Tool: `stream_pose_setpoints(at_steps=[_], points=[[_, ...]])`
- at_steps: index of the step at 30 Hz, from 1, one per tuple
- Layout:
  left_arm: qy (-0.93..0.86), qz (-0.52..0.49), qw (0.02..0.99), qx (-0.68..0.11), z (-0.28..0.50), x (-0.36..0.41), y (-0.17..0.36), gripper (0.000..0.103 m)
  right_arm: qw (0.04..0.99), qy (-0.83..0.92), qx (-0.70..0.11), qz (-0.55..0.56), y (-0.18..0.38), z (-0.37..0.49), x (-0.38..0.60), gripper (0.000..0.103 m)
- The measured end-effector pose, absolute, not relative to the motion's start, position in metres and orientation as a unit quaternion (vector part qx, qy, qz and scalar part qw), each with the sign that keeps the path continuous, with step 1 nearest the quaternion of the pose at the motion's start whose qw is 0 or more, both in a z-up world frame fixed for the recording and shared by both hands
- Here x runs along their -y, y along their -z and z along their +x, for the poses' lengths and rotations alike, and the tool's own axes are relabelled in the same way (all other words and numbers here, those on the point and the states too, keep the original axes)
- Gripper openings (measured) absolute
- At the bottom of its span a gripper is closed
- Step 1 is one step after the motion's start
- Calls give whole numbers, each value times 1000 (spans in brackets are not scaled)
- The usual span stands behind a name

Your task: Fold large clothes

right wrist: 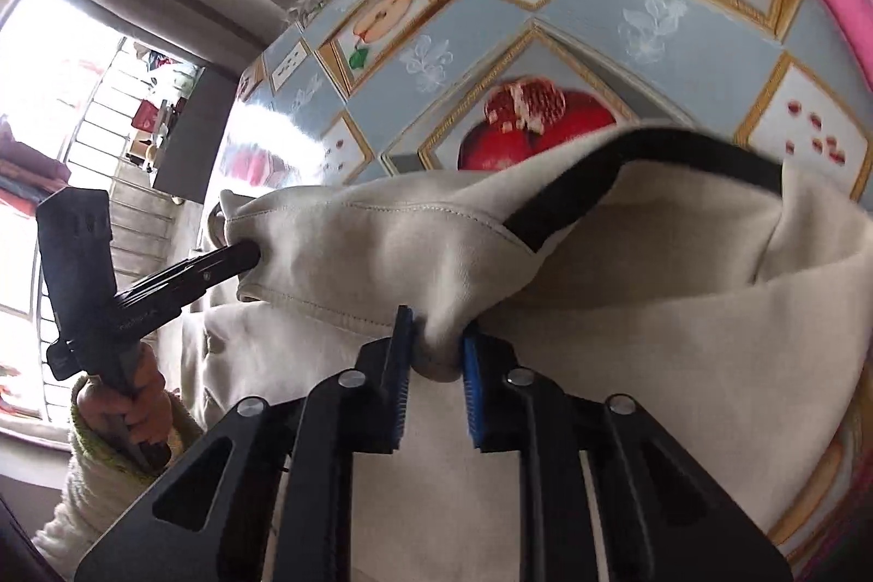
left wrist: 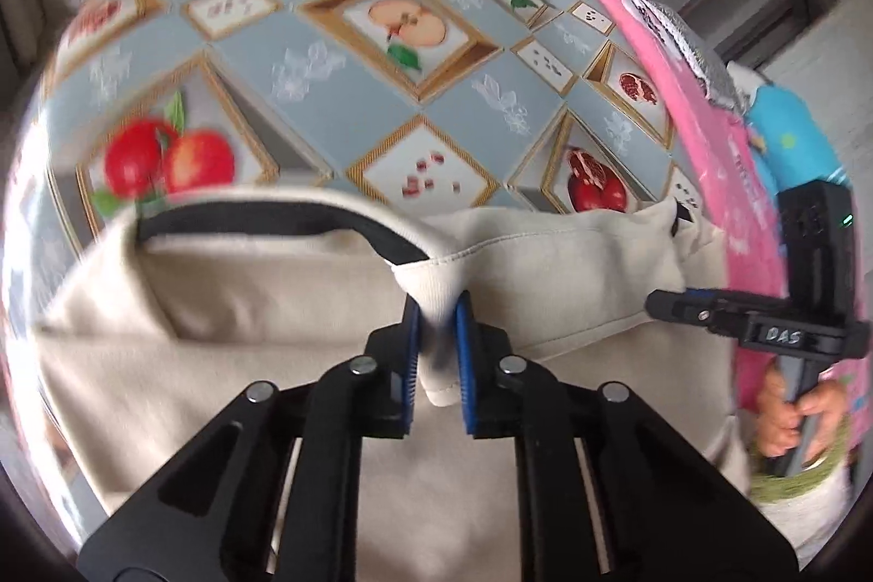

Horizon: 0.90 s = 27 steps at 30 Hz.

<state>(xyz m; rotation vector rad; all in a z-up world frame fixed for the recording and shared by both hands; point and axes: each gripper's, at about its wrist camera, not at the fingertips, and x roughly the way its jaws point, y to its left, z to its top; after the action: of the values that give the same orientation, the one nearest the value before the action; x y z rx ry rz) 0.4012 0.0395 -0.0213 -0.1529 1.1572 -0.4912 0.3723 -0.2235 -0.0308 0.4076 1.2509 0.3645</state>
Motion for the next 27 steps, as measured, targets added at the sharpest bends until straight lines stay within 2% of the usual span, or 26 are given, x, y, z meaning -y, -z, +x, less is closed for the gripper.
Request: stream_pose_setpoints(at_steps=[4, 11, 17, 19, 20, 22, 27], points=[[219, -42, 822, -524, 416, -31, 20, 9, 808, -144, -557, 127, 21, 391, 214, 14], [231, 71, 829, -504, 413, -13, 29, 9, 831, -144, -538, 8, 29, 393, 200, 13], [260, 104, 822, -496, 396, -20, 36, 11, 821, -185, -540, 29, 41, 377, 212, 14], [262, 100, 820, -499, 398, -19, 37, 11, 821, -182, -540, 31, 39, 376, 213, 18], [263, 97, 818, -502, 399, -20, 37, 11, 822, -178, -540, 29, 34, 373, 214, 25], [265, 97, 816, -504, 400, -20, 37, 11, 831, -156, -533, 31, 20, 367, 220, 31], [270, 111, 814, -502, 400, -18, 36, 12, 874, -123, -469, 42, -22, 351, 228, 32]])
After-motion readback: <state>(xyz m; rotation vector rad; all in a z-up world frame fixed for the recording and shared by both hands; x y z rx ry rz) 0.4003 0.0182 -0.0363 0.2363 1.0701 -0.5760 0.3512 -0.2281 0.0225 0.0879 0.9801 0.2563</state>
